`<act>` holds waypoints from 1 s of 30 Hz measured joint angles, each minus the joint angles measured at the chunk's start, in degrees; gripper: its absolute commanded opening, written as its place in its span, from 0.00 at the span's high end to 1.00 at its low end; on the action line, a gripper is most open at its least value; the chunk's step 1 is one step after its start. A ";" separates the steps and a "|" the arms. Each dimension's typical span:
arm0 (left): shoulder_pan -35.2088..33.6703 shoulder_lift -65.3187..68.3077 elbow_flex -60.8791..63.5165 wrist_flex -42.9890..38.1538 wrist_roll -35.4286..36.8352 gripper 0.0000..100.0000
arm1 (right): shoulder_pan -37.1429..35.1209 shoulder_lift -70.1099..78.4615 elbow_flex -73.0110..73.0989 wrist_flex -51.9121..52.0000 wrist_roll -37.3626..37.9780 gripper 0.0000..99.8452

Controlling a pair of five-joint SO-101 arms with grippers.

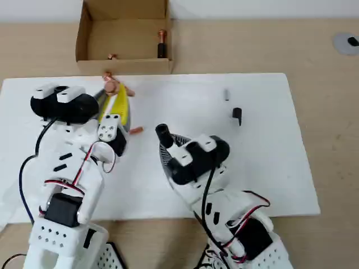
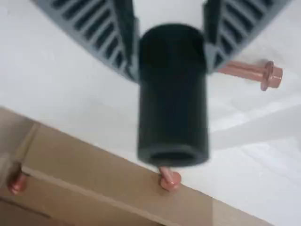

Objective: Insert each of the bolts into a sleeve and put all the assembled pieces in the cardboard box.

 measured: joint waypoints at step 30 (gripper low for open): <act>6.59 0.09 -8.62 16.70 -1.93 0.99 | -0.88 0.00 9.32 -11.16 2.46 0.99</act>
